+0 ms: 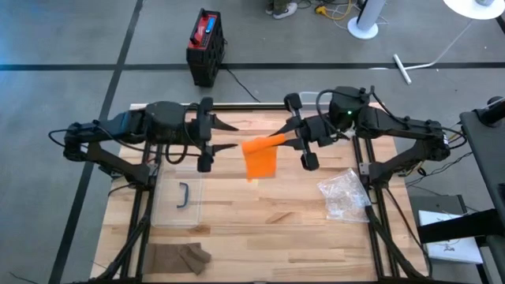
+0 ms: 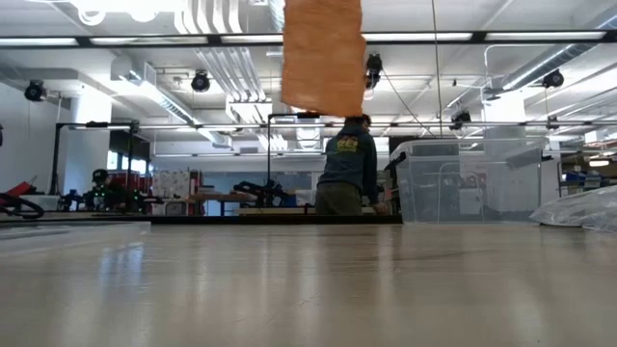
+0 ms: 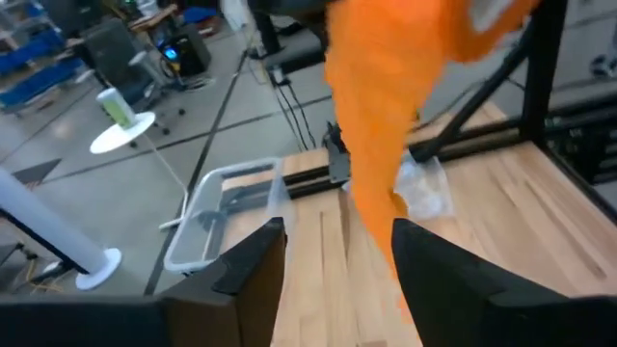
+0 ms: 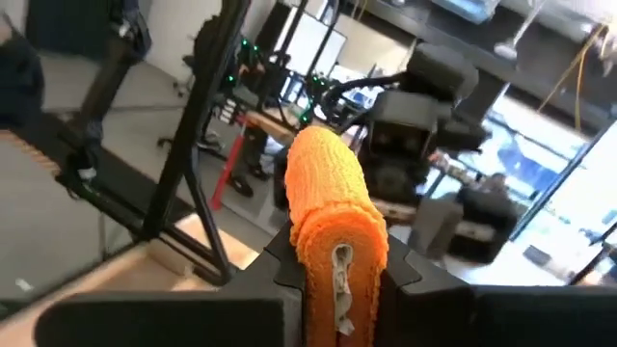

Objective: Roll bandage
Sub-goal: Roll the orange bandage

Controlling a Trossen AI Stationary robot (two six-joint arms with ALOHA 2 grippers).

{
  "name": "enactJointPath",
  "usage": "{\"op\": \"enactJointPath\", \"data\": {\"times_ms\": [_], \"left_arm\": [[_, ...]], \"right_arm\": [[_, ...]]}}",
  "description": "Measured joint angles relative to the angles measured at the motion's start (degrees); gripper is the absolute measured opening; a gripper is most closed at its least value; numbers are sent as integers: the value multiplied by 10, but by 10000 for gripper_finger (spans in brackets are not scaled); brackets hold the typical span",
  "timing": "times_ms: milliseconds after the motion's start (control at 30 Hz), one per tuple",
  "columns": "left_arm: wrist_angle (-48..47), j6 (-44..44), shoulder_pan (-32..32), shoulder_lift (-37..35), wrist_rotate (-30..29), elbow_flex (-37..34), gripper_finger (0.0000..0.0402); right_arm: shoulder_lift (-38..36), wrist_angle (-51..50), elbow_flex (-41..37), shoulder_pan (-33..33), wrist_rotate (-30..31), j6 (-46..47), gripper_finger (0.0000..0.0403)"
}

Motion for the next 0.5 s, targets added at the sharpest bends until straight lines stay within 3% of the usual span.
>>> {"op": "enactJointPath", "data": {"times_ms": [500], "left_arm": [[30, 38, 5, 8, 45, -2, 216]], "right_arm": [[1, 8, -2, 8, 34, -147, 38]]}}
